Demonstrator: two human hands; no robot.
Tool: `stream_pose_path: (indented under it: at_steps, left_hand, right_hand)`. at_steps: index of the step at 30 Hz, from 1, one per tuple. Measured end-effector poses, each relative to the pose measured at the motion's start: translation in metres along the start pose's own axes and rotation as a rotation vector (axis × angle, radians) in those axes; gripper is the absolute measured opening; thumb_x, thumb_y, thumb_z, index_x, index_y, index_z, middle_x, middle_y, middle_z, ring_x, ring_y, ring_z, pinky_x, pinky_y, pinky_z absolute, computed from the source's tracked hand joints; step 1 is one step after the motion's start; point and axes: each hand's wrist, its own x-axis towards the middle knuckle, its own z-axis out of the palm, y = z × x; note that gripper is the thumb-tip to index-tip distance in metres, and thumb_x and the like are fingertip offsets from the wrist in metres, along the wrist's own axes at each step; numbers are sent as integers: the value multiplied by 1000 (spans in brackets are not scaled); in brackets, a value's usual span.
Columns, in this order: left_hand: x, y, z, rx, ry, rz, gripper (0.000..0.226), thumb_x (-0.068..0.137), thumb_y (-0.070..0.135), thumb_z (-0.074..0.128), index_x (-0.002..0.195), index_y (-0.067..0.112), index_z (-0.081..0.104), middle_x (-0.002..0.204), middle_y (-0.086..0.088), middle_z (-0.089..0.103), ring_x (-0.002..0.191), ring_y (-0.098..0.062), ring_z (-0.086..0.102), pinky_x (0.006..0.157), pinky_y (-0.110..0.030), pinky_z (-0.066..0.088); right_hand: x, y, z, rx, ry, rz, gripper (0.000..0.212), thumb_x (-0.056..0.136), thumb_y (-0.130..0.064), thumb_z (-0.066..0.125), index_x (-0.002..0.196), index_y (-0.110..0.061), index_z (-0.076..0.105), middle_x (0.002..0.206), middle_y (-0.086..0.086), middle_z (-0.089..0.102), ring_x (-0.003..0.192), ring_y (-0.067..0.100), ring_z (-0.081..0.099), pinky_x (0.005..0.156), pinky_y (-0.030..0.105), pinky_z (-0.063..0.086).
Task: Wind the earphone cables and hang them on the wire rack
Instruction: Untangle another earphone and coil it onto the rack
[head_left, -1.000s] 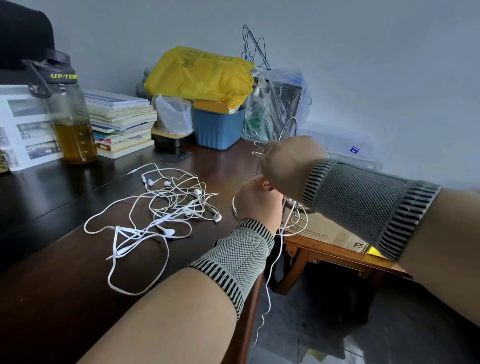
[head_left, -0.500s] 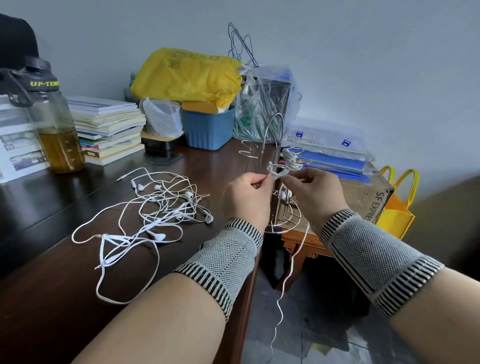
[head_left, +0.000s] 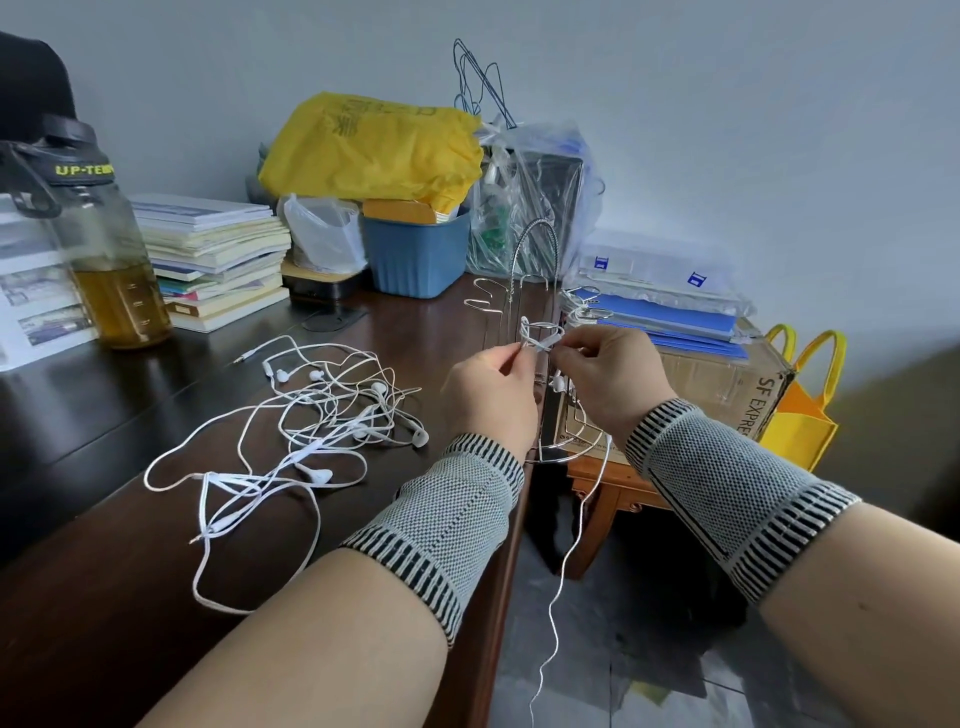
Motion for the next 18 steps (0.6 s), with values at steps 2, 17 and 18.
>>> stream_pose_path:
  at_steps: [2, 17, 18]
  left_hand:
    - [-2, 2, 1, -78, -20, -26, 24, 90, 33, 65, 108, 21, 75, 80, 6, 74, 66, -10, 71, 58, -23, 53]
    - [10, -7, -13, -380, 64, -143, 12, 82, 26, 75, 91, 19, 77, 65, -8, 69, 49, -4, 48, 60, -22, 43]
    - [10, -7, -12, -389, 63, -154, 8, 82, 25, 75, 87, 20, 77, 58, -2, 66, 50, -4, 50, 58, -22, 45]
  right_hand:
    - [1, 0, -2, -48, -7, -32, 27, 90, -13, 60, 66, -26, 63, 44, -12, 50, 34, 3, 40, 42, 17, 34]
    - [11, -10, 17, -74, -125, -105, 25, 90, -16, 60, 66, -24, 66, 41, -13, 48, 35, 1, 40, 41, 12, 29]
    - [12, -10, 16, -72, -130, -102, 25, 90, -16, 60, 67, -24, 66, 44, -13, 49, 35, 1, 41, 41, 12, 30]
